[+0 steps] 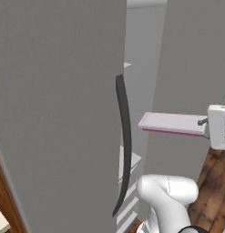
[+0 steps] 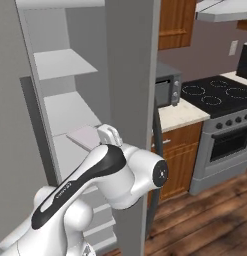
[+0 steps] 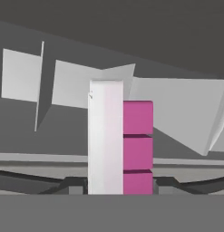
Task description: The ice cube tray has been filled with water. Take the tray and place it in the freezer to make ice. Close the freezer door after placing the tray.
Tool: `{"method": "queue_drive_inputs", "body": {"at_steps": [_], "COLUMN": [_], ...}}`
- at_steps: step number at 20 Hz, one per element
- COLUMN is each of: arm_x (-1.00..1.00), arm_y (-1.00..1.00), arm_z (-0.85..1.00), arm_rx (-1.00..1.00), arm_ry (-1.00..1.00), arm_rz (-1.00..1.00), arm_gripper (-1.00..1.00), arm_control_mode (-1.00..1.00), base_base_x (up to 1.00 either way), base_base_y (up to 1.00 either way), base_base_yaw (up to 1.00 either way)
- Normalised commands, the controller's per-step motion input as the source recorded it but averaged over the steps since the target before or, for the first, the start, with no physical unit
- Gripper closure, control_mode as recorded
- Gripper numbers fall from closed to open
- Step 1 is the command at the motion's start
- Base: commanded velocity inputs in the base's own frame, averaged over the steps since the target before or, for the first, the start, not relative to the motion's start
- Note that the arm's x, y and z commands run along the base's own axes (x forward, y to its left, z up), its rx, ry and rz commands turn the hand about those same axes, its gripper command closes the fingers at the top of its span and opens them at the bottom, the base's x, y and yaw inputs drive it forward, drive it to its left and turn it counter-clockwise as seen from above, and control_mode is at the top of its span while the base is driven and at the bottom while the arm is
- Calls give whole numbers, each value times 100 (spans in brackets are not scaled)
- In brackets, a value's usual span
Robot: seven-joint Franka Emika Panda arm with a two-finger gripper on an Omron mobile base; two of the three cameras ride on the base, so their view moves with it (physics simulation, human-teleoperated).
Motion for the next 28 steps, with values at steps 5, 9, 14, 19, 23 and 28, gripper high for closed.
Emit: {"method": "queue_drive_inputs", "body": {"at_steps": [5, 9, 14, 19, 23, 28], "arm_x": [0, 0, 0, 0, 0, -1], "arm_y": [0, 0, 0, 0, 0, 27], "arm_z": [0, 0, 0, 0, 0, -5], "arm_rx": [0, 0, 0, 0, 0, -11], "arm_ry": [0, 0, 0, 0, 0, -1], "arm_rz": [0, 0, 0, 0, 0, -12], "arm_gripper": [100, 100, 100, 100, 100, 100], "arm_control_mode": [100, 100, 100, 100, 100, -100], "base_base_x": [53, 34, 23, 3, 0, 0], "base_base_y": [-27, -49, -55, -3, 7, 0], "base_base_yaw": [0, 0, 0, 0, -1, 0]}}
